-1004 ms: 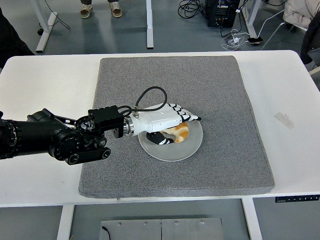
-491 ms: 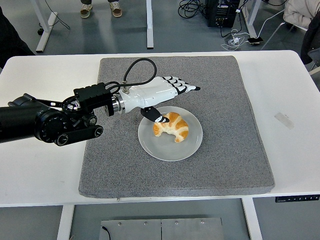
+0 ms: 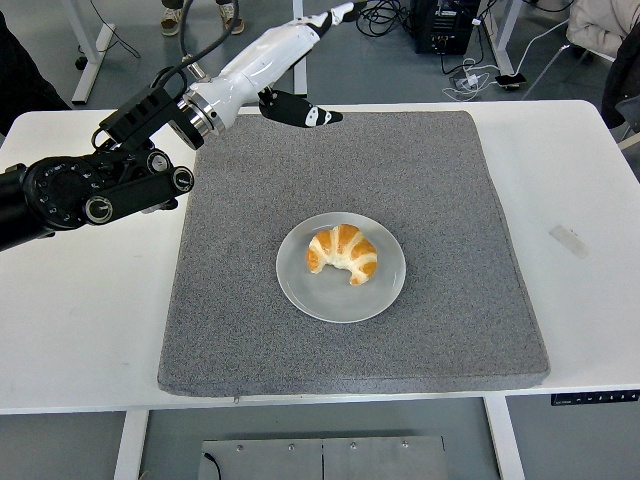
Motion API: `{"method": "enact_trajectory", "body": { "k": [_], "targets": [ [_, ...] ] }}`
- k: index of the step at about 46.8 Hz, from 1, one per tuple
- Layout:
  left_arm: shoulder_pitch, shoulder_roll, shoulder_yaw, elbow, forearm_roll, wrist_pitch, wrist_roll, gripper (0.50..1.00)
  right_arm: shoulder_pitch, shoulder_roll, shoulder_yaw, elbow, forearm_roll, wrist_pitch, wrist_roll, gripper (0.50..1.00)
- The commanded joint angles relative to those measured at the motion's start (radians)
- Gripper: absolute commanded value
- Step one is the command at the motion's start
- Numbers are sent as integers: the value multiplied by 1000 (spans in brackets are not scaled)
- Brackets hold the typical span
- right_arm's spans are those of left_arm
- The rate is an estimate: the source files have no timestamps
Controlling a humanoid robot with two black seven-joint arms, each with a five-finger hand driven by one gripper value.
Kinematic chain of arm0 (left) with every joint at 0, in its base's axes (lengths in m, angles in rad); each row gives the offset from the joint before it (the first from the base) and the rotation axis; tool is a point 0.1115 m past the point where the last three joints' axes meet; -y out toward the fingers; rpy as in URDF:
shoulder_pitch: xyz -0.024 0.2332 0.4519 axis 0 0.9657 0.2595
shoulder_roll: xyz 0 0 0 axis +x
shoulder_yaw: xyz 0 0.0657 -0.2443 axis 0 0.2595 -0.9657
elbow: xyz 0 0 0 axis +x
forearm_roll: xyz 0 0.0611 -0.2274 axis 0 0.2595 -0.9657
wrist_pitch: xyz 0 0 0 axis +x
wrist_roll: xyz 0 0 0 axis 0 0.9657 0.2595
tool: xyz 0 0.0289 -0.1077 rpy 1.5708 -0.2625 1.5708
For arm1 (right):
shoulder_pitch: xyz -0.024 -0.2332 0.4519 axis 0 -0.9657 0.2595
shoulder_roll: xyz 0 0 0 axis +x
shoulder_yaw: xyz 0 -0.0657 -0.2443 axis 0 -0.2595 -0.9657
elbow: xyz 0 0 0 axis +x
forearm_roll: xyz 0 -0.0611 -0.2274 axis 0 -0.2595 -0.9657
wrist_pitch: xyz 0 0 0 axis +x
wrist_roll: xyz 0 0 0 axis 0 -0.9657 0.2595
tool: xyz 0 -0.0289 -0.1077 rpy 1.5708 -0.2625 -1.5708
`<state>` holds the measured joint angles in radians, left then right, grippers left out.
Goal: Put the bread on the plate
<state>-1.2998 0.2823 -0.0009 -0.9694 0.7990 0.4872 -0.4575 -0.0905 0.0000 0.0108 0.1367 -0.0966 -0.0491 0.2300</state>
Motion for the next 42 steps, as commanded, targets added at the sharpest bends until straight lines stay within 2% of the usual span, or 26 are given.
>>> {"method": "enact_trajectory", "body": {
  "k": [1, 9, 17, 21, 24, 27, 31, 35, 39, 42],
  "targets": [
    [8, 0, -34, 1, -104, 4, 2, 971, 0, 0, 0, 0, 0, 0, 0, 1000],
    [36, 2, -114, 32, -296, 5, 3, 972, 0, 0, 0, 0, 0, 0, 0, 1000],
    [82, -8, -192, 109, -406, -2, 3, 972, 0, 0, 0, 0, 0, 0, 0, 1000],
    [109, -11, -241, 136, -455, -27, 6, 972, 0, 0, 0, 0, 0, 0, 0, 1000],
    [128, -14, -286, 173, -497, -70, 16, 974, 0, 0, 0, 0, 0, 0, 0, 1000],
    [137, -24, -338, 239, -553, -146, 36, 975, 0, 0, 0, 0, 0, 0, 0, 1000],
    [139, -77, -390, 368, -619, -269, 75, 975, 0, 0, 0, 0, 0, 0, 0, 1000],
    [139, -130, -433, 509, -655, -361, 91, 975, 0, 0, 0, 0, 0, 0, 0, 1000],
    [139, -173, -465, 592, -675, -430, 91, 975, 0, 0, 1, 1, 0, 0, 0, 1000],
    [140, -195, -482, 624, -692, -456, 91, 975, 0, 0, 2, 7, 0, 0, 0, 1000]
  ]
}}
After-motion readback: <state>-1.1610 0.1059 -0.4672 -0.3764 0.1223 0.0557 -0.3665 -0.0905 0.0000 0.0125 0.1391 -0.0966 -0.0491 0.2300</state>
